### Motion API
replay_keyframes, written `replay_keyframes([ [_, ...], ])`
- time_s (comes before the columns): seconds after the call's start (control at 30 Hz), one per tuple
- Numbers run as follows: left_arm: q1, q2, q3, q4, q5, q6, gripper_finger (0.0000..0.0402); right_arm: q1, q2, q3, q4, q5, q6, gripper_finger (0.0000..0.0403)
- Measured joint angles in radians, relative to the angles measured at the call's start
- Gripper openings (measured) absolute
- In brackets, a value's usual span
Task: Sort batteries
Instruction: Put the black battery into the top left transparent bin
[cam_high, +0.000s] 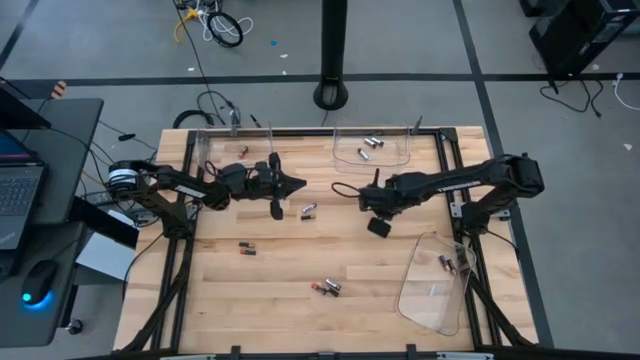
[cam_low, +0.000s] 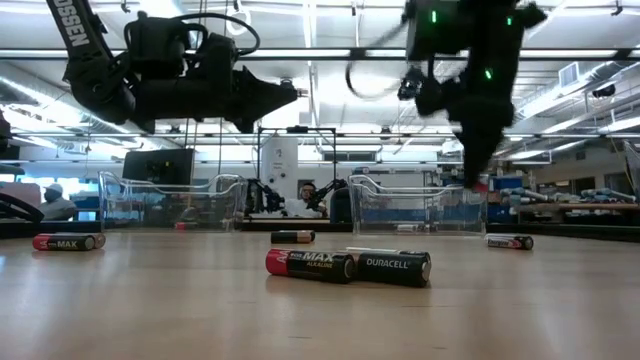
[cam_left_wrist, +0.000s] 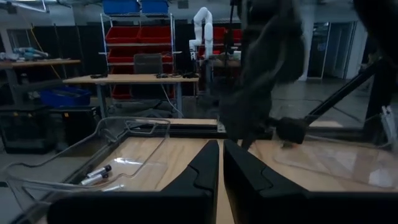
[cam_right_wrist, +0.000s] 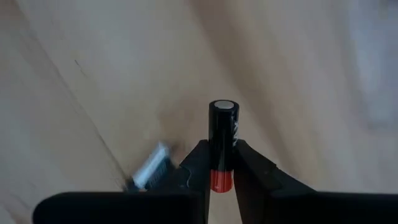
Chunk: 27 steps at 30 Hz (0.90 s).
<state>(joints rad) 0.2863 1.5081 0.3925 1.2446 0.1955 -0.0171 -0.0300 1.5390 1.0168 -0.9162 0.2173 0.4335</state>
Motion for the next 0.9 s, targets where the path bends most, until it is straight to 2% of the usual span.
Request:
replay_keyframes([
  [0.13,-0.007,0.0,0.017,0.001,0.014,-0.018,0.003,0.048,-0.058,0.041,0.11,0.167,-0.034,0.0056],
  [0.23,-0.028,0.0,0.032,-0.001,0.022,-0.013,0.0036,0.074,-0.104,0.039,0.311,0.252,-0.103,0.0056],
  [0.33,-0.047,0.0,0.048,-0.008,0.025,-0.014,0.0055,0.096,-0.121,0.024,0.535,0.278,-0.223,0.0056],
  [0.5,-0.067,0.0,0.067,-0.009,0.014,-0.016,0.0112,0.13,-0.088,0.023,0.825,0.29,-0.416,0.0056],
  [0.7,-0.097,0.0,0.097,-0.01,0.015,-0.021,0.0177,0.14,-0.023,0.023,0.946,0.291,-0.485,0.0056],
  [0.9,-0.123,0.0,0.126,-0.062,0.019,-0.017,0.0208,0.14,0.009,0.021,0.98,0.291,-0.498,0.0056],
])
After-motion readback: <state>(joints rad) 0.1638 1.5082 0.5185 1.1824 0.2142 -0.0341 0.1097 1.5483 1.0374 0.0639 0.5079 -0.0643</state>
